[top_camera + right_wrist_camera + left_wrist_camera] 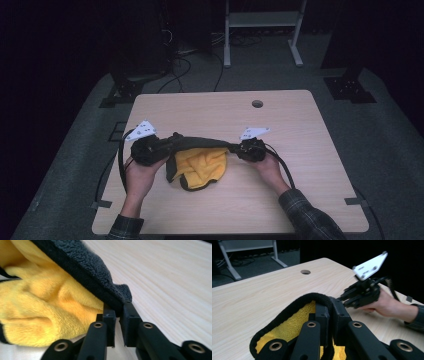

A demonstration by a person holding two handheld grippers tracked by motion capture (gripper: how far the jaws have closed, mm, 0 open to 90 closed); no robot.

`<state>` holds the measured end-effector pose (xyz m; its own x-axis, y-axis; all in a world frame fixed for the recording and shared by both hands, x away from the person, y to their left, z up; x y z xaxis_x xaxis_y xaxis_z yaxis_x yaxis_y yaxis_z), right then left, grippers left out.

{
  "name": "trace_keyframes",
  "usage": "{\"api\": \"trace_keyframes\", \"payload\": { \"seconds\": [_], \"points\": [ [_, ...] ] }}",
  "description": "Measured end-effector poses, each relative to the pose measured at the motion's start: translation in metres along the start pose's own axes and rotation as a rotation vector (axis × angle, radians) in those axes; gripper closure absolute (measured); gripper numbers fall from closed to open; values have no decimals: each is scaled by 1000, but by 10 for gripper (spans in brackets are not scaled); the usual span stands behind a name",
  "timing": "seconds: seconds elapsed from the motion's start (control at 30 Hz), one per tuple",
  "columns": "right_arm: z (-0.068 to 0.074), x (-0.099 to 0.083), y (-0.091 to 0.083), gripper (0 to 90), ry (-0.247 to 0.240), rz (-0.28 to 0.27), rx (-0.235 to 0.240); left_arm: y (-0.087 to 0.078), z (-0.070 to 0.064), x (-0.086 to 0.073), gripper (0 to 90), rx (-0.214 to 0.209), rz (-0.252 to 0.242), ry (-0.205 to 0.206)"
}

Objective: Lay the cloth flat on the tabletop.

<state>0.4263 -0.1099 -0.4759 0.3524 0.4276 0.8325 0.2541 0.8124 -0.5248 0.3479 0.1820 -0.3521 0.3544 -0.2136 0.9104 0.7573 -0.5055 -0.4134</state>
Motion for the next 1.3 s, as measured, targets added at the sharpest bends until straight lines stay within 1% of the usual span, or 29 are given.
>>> {"api": "trace_keyframes", "payload": {
  "seconds": [0.1, 0.2, 0.27, 0.37, 0.43, 0.5, 0.53, 0.6, 0.67, 0.7, 0.77, 0.83, 0.97, 1.07, 1.13, 1.23, 1.3],
  "points": [
    [4, 6, -17, 842, -11, -6, -4, 0, 3, -1, 845, 3, -2, -7],
    [9, 13, -42, 849, -1, -36, -8, 3, 3, -2, 845, -4, -9, -16],
    [14, 19, -59, 850, -3, -46, -26, 6, 1, -1, 845, -10, -10, -14],
    [24, 27, -86, 852, -31, -58, -58, 10, -4, 1, 845, -25, -17, -11],
    [32, 34, -105, 852, -55, -87, -78, 11, -7, 4, 845, -33, -22, -7],
    [40, 41, -120, 852, -71, -113, -83, 12, -10, 6, 845, -38, -28, -2],
    [45, 46, -127, 852, -88, -126, -90, 12, -11, 6, 845, -40, -33, -1],
    [57, 56, -138, 852, -116, -152, -98, 12, -12, 7, 845, -37, -36, 0],
    [68, 64, -143, 852, -141, -174, -84, 12, -10, 6, 845, -27, -32, 3],
    [73, 67, -143, 852, -151, -177, -71, 12, -9, 5, 845, -23, -29, -1],
    [80, 69, -135, 852, -174, -160, -52, 12, -5, 3, 845, -12, -22, -9],
    [82, 67, -124, 851, -175, -137, -28, 13, -2, 0, 845, -7, -14, -16],
    [82, 60, -99, 851, -161, -93, 21, 15, 1, -5, 845, 4, 2, -17],
    [82, 55, -84, 851, -147, -73, 58, 17, 2, -8, 845, 6, 18, -9],
    [82, 51, -74, 850, -136, -57, 80, 20, 3, -11, 845, 4, 31, -12],
    [83, 42, -55, 850, -129, -11, 100, 23, 5, -15, 845, 5, 50, -11],
    [83, 36, -40, 850, -120, 17, 128, 26, 6, -18, 844, 6, 61, -15]
  ]
}}
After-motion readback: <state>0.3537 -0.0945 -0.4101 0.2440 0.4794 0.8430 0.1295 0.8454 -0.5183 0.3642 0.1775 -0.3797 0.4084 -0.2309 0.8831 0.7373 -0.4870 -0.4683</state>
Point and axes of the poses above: each handheld gripper's, and its own axes: y roughly forward along the jaws, x roughly out of its top, z roughly to its left, the point moved 3 cm from there along y, roughly forward along the jaws, and after that the axes turned 15 degrees about x, right-handed, at the moved point
